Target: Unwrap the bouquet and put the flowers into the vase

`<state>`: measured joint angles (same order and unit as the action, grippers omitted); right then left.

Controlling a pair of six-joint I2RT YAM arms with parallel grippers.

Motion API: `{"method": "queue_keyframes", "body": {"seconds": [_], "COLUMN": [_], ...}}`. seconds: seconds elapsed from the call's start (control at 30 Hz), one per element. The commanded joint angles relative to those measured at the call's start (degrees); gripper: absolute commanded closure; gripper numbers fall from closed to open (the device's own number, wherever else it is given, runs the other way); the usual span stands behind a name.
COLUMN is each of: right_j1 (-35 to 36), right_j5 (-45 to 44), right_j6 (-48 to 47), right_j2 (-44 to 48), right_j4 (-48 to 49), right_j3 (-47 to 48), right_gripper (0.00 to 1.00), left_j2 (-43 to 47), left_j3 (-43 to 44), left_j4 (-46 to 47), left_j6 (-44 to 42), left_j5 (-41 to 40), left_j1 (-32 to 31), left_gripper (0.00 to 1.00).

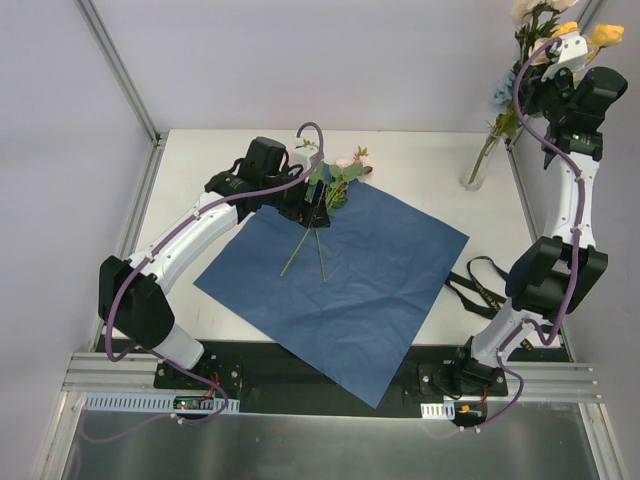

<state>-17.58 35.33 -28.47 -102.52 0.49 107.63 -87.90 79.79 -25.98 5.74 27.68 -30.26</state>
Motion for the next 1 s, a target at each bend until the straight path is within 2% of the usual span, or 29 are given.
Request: {"method": "queue_keyframes", "body": {"seconds": [0.0,0.5,0.97], "right_j1": [-0.3,-0.3,-0.2], "right_j5": [0.4,-2.5,-4.5], "right_j6": [-0.3,1.0,0.2], "right_j2": [1.5,1.3,0.8], "right_j4": [6.1,12.3,12.9], "right_j3": [-4.4,-14.7,-21.8], "right_gripper": [1.00,0.99,1.00], "left_j2": [0.1,-0.1,0.2], "left_j3": [-0.1,0.0,0.0], "left_j4": [0.8,0.8,0.9], "left_j6": [-0.1,0.0,0.1], "left_j5": [1.4,1.6,1.8], "left_j1": [0.3,0.3,0.3], "left_gripper": [0.19,0.19,0.19]}}
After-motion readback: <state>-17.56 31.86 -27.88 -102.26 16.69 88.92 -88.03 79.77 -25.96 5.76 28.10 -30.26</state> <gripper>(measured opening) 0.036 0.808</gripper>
